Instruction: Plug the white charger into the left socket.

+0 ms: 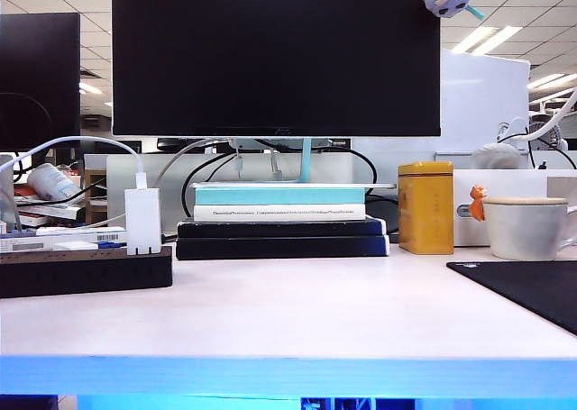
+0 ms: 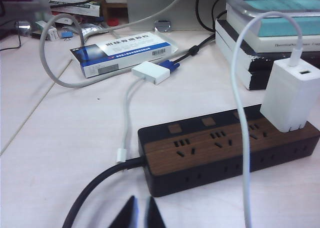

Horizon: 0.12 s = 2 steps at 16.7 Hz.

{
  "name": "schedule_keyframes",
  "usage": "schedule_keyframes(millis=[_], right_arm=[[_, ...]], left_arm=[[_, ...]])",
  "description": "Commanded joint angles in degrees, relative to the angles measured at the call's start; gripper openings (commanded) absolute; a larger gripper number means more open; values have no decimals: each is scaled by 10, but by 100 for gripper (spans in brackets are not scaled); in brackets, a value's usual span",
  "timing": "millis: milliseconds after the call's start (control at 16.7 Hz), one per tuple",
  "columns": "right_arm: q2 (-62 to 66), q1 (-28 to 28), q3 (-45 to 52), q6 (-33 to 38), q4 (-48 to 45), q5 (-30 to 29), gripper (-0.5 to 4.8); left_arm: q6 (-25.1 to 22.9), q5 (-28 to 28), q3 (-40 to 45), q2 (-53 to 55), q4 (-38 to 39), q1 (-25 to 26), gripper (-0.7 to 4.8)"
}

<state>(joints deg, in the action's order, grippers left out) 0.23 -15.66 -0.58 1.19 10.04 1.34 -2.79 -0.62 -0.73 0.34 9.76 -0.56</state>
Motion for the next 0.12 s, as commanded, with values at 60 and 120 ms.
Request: schedule_keyframes(millis=[60,120], right_arm=[[0,0,5,1,-4,0,0],[0,0,5,1,-4,0,0]], left_arm=[[0,0,2,-1,1,0,39],[0,0,2,-1,1,0,39]])
